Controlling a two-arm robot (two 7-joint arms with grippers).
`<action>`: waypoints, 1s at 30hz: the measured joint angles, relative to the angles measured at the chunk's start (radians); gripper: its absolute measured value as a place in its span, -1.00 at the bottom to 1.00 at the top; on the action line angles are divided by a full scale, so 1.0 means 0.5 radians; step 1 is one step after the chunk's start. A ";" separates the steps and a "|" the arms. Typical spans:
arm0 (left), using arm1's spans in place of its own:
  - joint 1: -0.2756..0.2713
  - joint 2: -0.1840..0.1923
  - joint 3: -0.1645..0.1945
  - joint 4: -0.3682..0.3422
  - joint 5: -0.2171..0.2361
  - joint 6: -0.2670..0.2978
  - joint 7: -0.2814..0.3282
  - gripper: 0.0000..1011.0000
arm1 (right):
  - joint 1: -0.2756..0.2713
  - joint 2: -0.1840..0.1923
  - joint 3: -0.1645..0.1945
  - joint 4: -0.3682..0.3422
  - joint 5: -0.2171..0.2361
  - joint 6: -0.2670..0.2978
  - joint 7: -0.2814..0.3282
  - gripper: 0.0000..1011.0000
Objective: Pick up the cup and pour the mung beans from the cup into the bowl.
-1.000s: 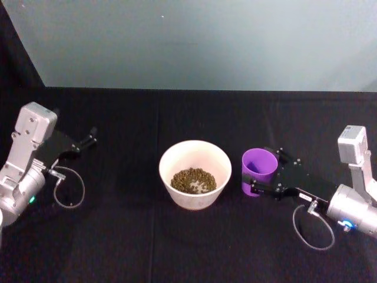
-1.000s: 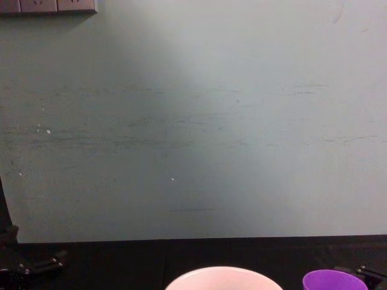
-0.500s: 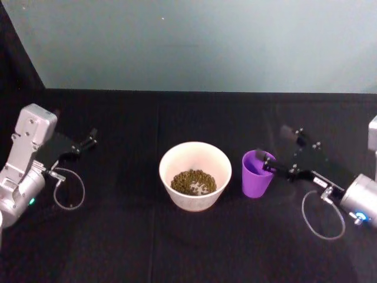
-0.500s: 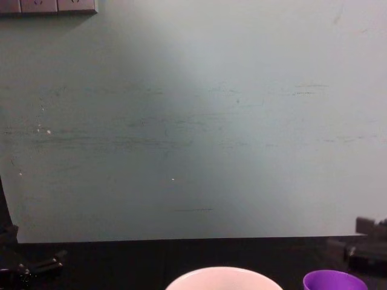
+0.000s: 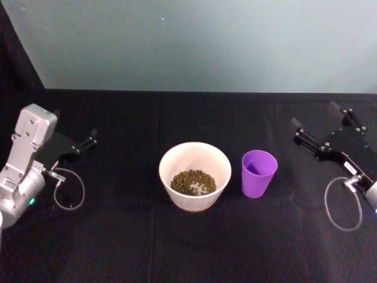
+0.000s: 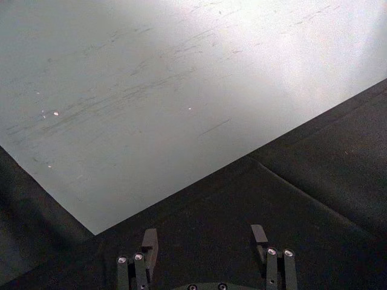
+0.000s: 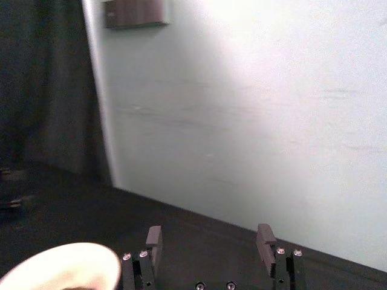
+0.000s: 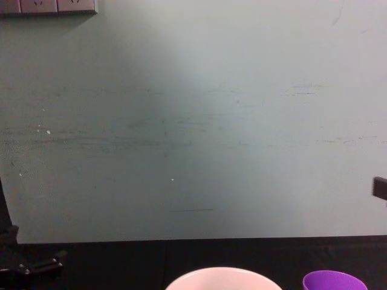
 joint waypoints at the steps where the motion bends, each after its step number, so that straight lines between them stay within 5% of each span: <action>1: 0.000 0.000 0.000 0.000 0.000 0.000 0.000 0.98 | -0.017 -0.012 0.010 -0.006 -0.026 -0.012 -0.031 0.98; 12: 0.000 0.000 0.000 0.000 0.000 0.000 0.000 0.98 | -0.055 -0.163 0.065 0.141 -0.443 -0.186 -0.398 0.98; 22: 0.000 0.000 0.000 0.000 0.000 0.000 0.000 0.98 | -0.033 -0.193 0.053 0.225 -0.595 -0.231 -0.401 0.98; 30: 0.000 0.000 0.000 0.000 0.000 0.000 0.000 0.98 | -0.023 -0.188 0.044 0.238 -0.600 -0.231 -0.354 0.98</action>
